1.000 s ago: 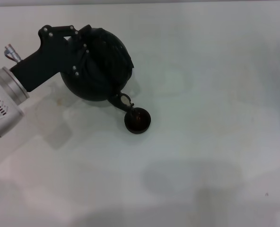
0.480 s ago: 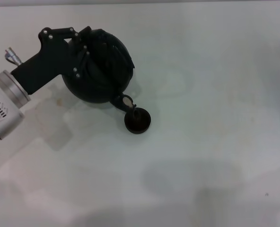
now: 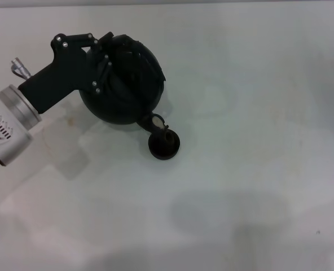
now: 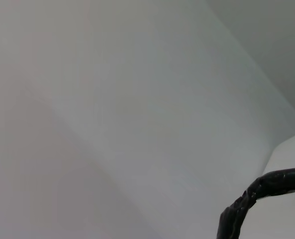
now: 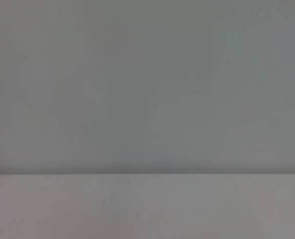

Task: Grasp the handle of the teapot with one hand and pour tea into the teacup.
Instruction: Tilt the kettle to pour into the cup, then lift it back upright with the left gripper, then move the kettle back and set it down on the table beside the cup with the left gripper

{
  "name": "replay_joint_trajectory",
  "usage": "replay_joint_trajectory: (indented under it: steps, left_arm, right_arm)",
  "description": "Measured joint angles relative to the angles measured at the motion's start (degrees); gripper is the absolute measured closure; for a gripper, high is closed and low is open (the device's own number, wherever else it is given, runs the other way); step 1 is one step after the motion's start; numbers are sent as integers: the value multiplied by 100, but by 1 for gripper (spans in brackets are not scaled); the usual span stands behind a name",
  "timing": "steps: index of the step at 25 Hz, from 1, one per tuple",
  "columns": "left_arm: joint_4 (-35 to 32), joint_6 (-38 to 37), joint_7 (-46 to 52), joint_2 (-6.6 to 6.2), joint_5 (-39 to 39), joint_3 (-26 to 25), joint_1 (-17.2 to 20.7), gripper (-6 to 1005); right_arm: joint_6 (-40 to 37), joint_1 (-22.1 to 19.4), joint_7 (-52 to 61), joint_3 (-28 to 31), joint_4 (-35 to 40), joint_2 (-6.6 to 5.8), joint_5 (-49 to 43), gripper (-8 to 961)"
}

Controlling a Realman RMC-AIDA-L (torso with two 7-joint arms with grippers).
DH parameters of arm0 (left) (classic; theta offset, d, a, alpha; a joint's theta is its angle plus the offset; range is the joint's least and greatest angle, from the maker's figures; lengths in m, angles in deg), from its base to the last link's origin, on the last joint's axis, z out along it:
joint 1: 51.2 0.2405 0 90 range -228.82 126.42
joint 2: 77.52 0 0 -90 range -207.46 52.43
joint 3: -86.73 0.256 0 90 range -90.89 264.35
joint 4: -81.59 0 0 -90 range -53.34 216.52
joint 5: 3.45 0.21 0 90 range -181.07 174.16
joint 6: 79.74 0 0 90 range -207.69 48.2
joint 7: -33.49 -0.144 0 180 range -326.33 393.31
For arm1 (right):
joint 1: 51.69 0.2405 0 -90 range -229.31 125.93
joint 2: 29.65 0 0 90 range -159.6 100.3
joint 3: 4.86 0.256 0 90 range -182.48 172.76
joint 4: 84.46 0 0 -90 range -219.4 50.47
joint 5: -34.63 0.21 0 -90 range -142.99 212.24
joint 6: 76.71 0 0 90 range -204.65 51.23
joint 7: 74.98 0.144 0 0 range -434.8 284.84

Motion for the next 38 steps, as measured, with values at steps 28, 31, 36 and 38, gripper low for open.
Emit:
replay_joint_trajectory:
  steps: [28, 31, 36, 38]
  left_arm:
    - [848, -476, 11, 10, -1253, -17, 175, 897]
    - [1014, -527, 12, 15, -1475, -18, 221, 898]
    - [1574, -735, 25, 30, -2189, -18, 310, 897]
    - [1737, -761, 41, 34, -2315, -61, 324, 897]
  right_arm:
    - [-10, -24, 1, 0, 0, -9, 0, 108]
    - [-11, -26, 9, 0, 0, -9, 0, 108]
    - [-12, -23, 11, 0, 0, -9, 0, 108]
    - [-11, -20, 12, 5, 0, -9, 0, 108]
